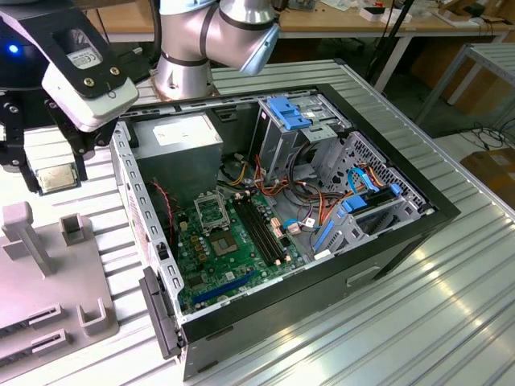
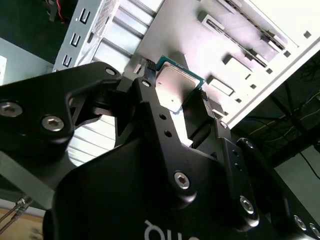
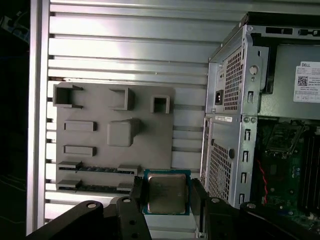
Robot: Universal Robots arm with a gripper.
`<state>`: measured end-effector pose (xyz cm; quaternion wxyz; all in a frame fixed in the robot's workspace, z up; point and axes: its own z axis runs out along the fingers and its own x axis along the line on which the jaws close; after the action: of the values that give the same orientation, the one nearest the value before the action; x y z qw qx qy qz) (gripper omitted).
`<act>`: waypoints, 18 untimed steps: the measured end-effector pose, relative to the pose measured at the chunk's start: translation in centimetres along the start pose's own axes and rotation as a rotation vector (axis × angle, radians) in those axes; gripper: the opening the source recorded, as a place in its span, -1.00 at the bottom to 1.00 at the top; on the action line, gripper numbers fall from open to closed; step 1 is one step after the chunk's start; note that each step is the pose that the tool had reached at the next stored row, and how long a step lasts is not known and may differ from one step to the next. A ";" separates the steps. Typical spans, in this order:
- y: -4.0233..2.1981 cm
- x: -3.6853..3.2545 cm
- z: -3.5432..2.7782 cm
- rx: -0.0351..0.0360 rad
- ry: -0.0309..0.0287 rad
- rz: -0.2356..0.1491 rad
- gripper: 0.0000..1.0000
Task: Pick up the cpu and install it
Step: 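Pick up the cpu and move it towards the insertion slot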
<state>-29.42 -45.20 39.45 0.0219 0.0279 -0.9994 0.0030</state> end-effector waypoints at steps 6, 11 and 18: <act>-0.25 -4.42 -0.19 0.0000 0.0001 0.000 -0.05; -0.30 -5.23 -0.23 0.0000 0.0002 0.000 -0.05; -0.37 -6.52 -0.28 0.0000 0.0001 0.000 -0.05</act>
<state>-22.89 -45.20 39.44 0.0219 0.0279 -0.9994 0.0030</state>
